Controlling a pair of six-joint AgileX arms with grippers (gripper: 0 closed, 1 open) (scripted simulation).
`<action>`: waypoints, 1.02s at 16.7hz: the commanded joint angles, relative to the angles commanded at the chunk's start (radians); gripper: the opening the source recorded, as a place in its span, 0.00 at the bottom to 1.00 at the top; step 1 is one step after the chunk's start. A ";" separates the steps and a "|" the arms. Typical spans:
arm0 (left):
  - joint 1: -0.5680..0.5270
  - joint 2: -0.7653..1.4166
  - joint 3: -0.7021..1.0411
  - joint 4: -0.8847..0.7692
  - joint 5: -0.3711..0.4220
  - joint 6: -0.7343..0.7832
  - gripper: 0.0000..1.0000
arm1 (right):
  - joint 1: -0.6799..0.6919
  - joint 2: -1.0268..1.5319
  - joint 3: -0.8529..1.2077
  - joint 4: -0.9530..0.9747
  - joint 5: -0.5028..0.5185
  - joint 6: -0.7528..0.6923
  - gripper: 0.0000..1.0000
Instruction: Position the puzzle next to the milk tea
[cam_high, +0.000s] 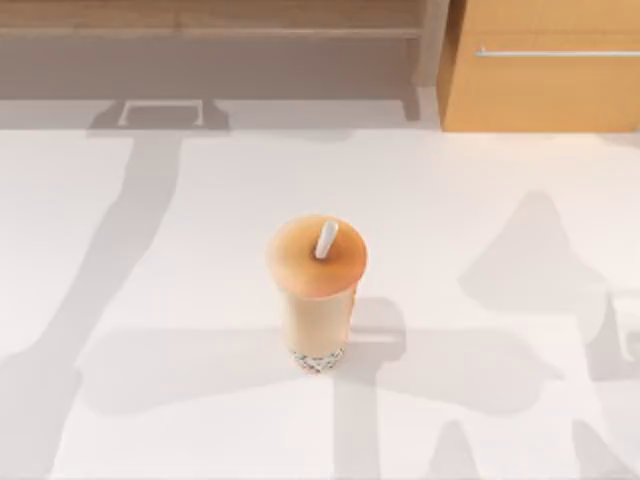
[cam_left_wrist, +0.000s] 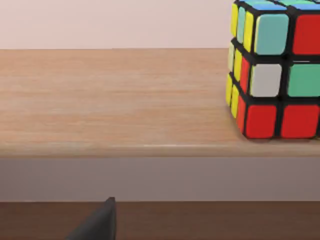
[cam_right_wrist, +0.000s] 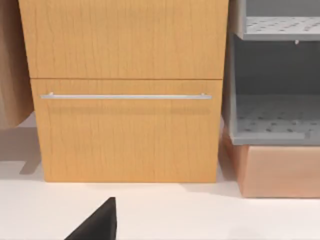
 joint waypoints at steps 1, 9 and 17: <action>-0.016 0.073 0.065 0.006 -0.014 0.000 1.00 | 0.000 0.000 0.000 0.000 0.000 0.000 1.00; -0.070 0.301 0.286 0.033 -0.061 -0.003 1.00 | 0.000 0.000 0.000 0.000 0.000 0.000 1.00; -0.054 0.390 0.391 0.015 -0.043 -0.003 1.00 | 0.000 0.000 0.000 0.000 0.000 0.000 1.00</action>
